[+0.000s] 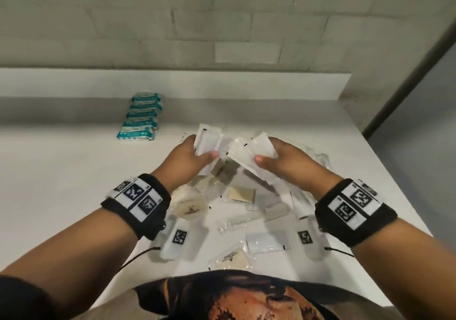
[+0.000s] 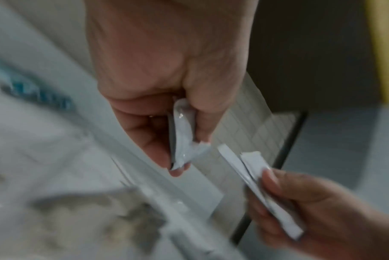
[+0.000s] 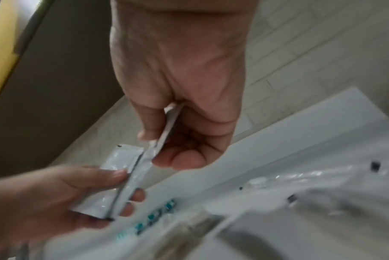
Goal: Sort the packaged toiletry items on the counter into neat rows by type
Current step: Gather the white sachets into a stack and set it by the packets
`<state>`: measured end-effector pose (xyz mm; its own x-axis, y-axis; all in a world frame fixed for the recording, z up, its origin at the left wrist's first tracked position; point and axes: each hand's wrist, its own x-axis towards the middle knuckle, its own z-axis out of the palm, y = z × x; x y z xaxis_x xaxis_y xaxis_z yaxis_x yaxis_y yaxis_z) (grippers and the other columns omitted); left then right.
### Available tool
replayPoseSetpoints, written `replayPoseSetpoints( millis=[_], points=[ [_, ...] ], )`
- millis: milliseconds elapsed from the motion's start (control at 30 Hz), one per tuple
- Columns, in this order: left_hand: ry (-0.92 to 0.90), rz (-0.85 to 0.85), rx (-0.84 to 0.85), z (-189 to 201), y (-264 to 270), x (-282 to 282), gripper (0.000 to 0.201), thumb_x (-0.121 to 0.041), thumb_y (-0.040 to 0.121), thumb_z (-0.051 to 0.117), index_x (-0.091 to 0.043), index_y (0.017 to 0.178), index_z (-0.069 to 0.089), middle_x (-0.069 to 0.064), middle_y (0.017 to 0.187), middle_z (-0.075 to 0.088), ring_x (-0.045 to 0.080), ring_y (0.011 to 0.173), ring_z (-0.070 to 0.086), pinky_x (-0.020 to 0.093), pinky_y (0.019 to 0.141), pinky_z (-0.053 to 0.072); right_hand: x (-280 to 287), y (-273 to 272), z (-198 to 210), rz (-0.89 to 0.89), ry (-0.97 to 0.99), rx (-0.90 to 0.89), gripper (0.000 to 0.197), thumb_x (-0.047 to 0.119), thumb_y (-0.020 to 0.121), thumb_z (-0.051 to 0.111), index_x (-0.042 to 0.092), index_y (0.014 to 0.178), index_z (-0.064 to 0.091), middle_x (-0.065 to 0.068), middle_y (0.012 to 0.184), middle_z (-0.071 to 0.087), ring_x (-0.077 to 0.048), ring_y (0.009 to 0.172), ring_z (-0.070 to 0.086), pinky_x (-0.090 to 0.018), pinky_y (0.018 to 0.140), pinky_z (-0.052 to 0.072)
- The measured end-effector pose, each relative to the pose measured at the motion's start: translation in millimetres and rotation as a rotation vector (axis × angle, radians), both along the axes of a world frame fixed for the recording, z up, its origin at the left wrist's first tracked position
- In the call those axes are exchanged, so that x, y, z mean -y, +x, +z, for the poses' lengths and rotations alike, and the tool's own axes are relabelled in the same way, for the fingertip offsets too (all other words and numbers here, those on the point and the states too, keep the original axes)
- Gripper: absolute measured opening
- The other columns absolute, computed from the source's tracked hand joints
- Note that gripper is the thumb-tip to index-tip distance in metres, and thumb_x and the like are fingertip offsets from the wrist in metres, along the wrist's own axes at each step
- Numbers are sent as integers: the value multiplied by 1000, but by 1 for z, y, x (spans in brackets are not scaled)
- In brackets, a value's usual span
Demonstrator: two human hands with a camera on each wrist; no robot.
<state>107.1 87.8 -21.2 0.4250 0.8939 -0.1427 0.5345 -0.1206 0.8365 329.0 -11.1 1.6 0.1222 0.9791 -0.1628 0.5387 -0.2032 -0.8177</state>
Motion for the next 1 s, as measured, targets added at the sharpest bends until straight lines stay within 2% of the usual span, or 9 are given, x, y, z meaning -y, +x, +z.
replayPoseSetpoints(
  millis=[167,267,400,500,600,667,767,900,1000],
  points=[
    [-423,-118,657,18,33,26,33,-32,97,49,-24,128,54,5,116,68,24,101,68,43,77,57,-15,-36,1,-234,213,-409,25,22,90,65,12,113,64,-4,103,73,-18,91,70,-30,76,55],
    [-430,-189,668,20,37,34,31,-26,90,63,-26,121,60,0,114,69,18,105,66,36,78,56,-18,-47,2,-343,299,-466,19,17,81,74,9,94,63,-5,85,72,-14,68,68,-25,59,51],
    [-403,-124,639,20,22,35,24,-13,87,65,-23,109,65,-2,92,73,14,82,69,24,59,53,-17,-51,6,-286,260,-510,32,15,77,78,4,102,61,-20,101,70,-32,84,70,-43,70,55],
    [-441,-18,656,22,11,37,17,-10,90,61,-15,105,64,2,86,72,13,67,68,23,54,52,-18,-48,17,-311,427,-497,15,1,80,72,10,89,65,-2,88,71,-7,75,67,-28,68,52],
    [-550,-2,741,29,5,41,22,-13,95,53,-5,114,60,13,93,74,24,76,73,26,54,54,-17,-46,27,-168,673,-409,40,-15,73,68,25,73,72,8,121,59,-1,113,56,-27,95,46],
    [-622,-39,802,37,3,43,28,-17,97,47,-3,117,59,15,97,73,28,79,73,27,54,56,-15,-49,23,22,703,-137,55,-21,73,59,31,76,76,13,146,42,-8,142,28,-34,116,25],
    [-646,-98,883,46,0,46,28,-23,95,50,-6,112,63,12,98,72,26,78,72,27,54,58,-12,-51,12,188,680,27,62,-15,77,45,39,92,71,20,151,31,-8,148,3,-51,120,6],
    [-502,-89,857,46,-3,49,28,-3,88,58,-10,115,62,5,95,73,16,73,70,23,54,57,-1,-50,15,200,554,-175,73,-24,69,27,36,98,57,14,147,42,0,146,14,-39,121,15],
    [-439,-54,836,42,-2,48,29,4,88,57,-7,115,61,5,95,74,17,75,71,23,54,56,3,-50,26,-15,586,-370,59,-24,81,31,26,106,51,6,142,48,-4,137,38,-34,117,29]
  ],
)
